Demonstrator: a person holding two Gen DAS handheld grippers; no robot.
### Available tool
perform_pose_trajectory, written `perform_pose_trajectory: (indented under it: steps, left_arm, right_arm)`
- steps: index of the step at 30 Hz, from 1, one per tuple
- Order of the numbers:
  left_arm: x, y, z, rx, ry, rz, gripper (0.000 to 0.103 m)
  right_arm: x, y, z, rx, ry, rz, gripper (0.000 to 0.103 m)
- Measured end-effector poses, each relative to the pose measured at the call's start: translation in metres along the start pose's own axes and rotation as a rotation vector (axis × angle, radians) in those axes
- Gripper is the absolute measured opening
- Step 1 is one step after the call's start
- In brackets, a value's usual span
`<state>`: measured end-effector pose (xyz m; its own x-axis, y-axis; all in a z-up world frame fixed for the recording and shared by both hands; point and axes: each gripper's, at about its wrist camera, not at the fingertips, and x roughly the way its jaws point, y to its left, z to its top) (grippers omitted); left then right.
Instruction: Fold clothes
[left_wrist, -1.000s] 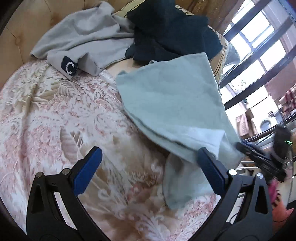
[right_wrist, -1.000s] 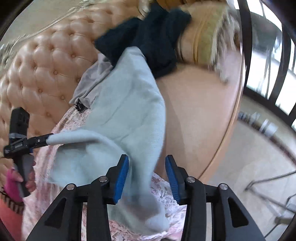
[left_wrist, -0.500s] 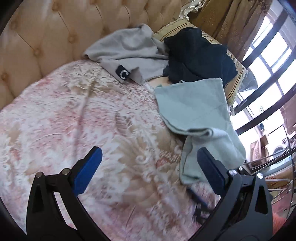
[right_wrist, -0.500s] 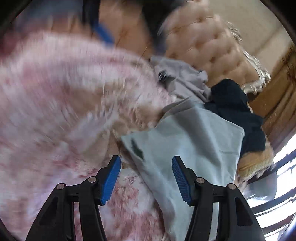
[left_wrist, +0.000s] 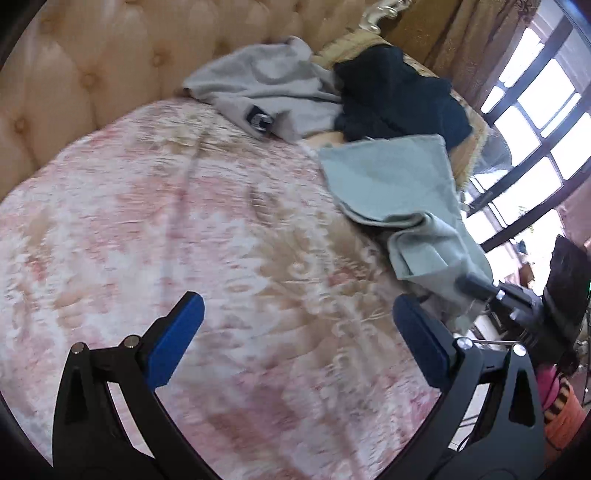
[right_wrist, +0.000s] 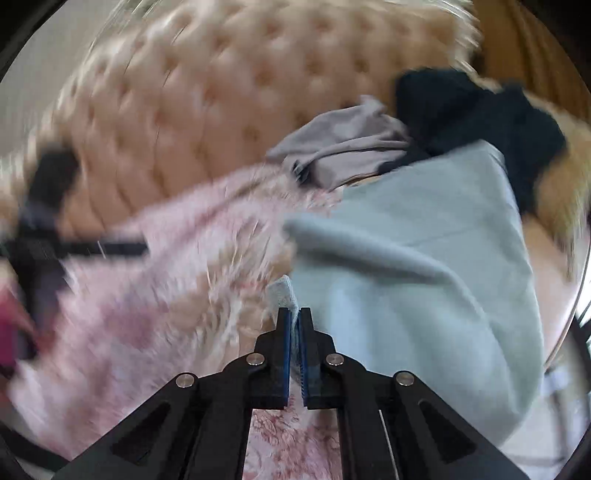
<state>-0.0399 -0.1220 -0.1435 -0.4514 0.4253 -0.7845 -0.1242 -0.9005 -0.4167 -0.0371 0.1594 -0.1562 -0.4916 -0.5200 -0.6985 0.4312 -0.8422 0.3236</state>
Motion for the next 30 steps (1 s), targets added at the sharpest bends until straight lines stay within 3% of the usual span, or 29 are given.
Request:
perform_pose_trajectory:
  steps: [6, 10, 16, 17, 22, 26, 30]
  left_arm:
    - [0.050, -0.049, 0.012, 0.055, 0.056, -0.133, 0.102]
    - [0.054, -0.096, 0.021, 0.233, -0.094, 0.044, 0.103]
    - [0.056, -0.136, 0.036, 0.541, -0.257, 0.237, 0.103]
    - [0.055, -0.138, 0.037, 0.593, -0.282, 0.239, 0.103]
    - [0.044, -0.145, 0.037, 0.862, -0.407, 0.141, 0.103]
    - [0.062, -0.152, 0.045, 1.089, -0.385, 0.048, 0.103]
    - [0.098, -0.158, 0.059, 1.172, -0.285, 0.026, 0.103]
  right_arm:
    - [-0.059, -0.046, 0.038, 0.220, -0.124, 0.130, 0.004]
    - [-0.097, -0.060, 0.066, 0.276, -0.212, 0.196, 0.004]
    - [-0.120, -0.066, 0.087, 0.256, -0.228, 0.223, 0.004]
    - [-0.121, -0.067, 0.087, 0.256, -0.229, 0.226, 0.004]
    - [-0.120, -0.071, 0.083, 0.267, -0.232, 0.246, 0.004]
    - [-0.119, -0.072, 0.080, 0.265, -0.231, 0.256, 0.004]
    - [-0.114, -0.075, 0.078, 0.272, -0.235, 0.249, 0.004]
